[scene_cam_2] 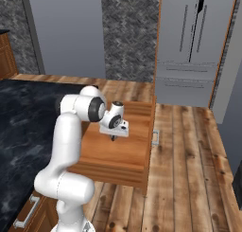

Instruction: Pick up the metallic utensils from the counter and place them in the open drawer. Make sure not to pick up any wooden utensils.

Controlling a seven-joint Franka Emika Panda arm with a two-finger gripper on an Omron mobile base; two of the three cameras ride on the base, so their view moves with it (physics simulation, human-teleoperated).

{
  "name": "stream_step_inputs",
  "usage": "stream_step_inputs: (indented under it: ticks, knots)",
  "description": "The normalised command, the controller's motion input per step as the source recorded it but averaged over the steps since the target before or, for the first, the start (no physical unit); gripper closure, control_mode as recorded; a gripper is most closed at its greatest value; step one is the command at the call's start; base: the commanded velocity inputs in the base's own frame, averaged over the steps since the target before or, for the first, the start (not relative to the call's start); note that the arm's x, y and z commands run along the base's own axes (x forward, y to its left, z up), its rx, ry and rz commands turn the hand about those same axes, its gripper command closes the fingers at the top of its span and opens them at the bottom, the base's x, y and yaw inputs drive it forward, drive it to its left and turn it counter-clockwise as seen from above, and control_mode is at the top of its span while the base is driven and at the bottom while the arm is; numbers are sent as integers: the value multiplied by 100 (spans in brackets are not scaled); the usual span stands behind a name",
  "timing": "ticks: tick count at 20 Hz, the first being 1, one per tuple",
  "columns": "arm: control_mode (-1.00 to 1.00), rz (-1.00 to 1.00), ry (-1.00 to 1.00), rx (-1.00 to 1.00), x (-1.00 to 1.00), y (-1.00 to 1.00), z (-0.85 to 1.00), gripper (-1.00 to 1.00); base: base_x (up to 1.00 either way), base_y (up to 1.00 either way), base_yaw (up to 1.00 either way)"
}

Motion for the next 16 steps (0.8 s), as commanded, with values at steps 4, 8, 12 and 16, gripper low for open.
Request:
stream_step_inputs:
  ticks: [4,8,12,16]
  knots:
    - [-100,0,2,0,0,0,-44,100,0,0,0]
    - [-100,0,5,0,0,0,-30,100,0,0,0]
    - [-100,0,6,0,0,0,-4,100,0,0,0]
    - [-100,0,0,0,0,0,0,-100,0,0,0]
